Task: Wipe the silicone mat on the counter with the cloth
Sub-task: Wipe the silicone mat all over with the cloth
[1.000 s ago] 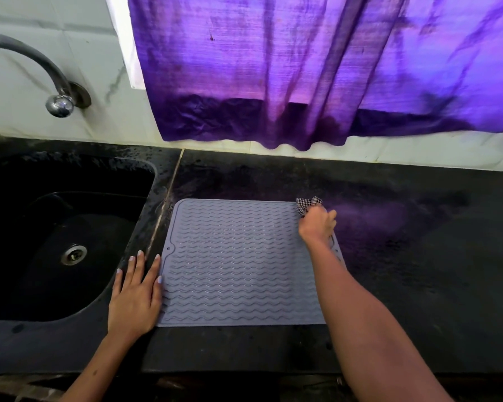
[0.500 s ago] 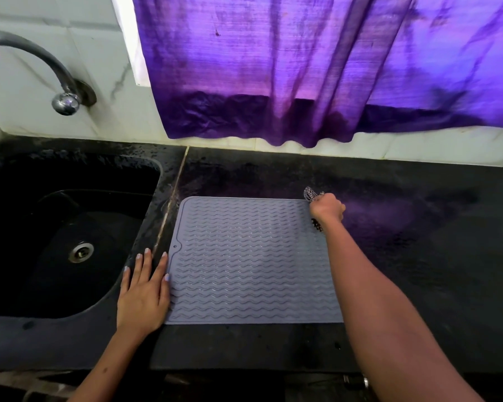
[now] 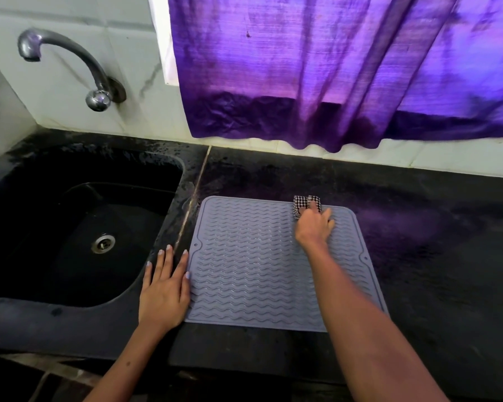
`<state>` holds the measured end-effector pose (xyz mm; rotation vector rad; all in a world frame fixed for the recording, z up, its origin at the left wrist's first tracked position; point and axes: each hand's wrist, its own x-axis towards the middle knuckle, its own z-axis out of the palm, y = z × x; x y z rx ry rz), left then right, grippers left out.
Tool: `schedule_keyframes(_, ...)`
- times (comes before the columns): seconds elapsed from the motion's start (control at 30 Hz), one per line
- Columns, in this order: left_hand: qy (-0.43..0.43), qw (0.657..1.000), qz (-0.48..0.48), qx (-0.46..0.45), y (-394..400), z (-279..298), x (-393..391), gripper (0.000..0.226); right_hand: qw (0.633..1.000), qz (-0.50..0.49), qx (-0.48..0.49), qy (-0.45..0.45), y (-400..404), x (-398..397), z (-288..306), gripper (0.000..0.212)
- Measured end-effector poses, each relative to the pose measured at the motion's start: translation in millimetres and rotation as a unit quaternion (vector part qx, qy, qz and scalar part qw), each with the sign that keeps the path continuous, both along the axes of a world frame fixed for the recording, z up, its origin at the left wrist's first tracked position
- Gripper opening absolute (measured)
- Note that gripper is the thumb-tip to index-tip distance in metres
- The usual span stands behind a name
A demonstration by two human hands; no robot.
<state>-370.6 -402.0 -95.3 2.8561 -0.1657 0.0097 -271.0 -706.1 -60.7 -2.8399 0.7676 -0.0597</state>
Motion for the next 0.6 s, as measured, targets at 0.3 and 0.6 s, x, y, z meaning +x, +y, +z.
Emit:
schedule_keyframes(0.3,-0.001,1.0,-0.003,0.006,1.7,-3.0,0.8,0.077,0.994,-0.031,0.064,-0.085,29.3,6.8,10.9,0.026)
schedule_keyframes(0.6,-0.008,1.0,-0.006,0.001,2.8,-5.9,1.3,0.075,0.998,0.065,-0.015,-0.019,57.9,9.8,-3.4,0.029)
